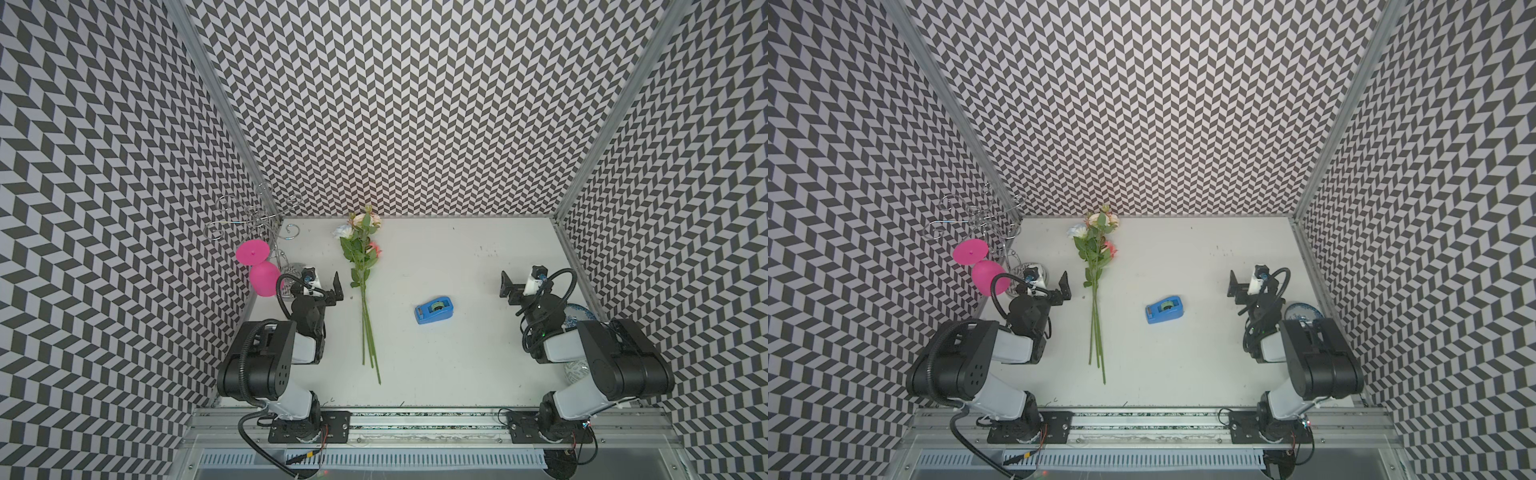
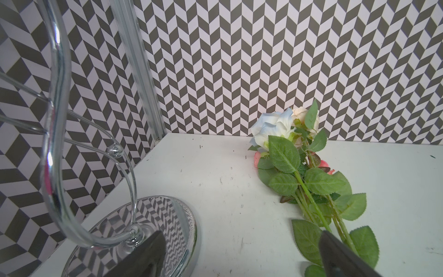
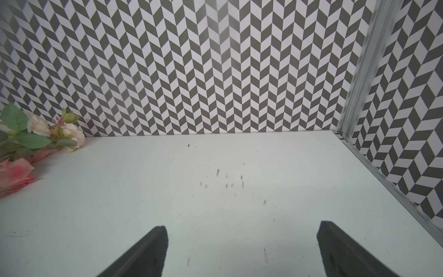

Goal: Wrap bouquets with tape
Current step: Reset both arms

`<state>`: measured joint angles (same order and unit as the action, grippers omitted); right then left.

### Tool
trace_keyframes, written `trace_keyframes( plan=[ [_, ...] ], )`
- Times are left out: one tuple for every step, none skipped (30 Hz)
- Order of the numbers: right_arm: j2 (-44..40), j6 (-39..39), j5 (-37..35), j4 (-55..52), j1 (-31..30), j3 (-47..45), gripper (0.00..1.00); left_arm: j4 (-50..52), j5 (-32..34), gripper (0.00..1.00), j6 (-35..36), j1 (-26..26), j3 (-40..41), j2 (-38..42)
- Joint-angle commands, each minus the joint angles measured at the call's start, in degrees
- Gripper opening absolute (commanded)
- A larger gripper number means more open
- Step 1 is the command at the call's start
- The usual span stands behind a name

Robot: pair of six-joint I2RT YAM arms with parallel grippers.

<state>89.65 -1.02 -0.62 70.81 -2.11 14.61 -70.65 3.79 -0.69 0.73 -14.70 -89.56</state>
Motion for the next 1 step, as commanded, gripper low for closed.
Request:
trace_keyframes(
  plan=[
    [-0.1,0.0,-0.2,4.2,0.1,-0.2,0.99,-1.1,0.0,1.0,0.8,0.3,0.0,0.5]
  ],
)
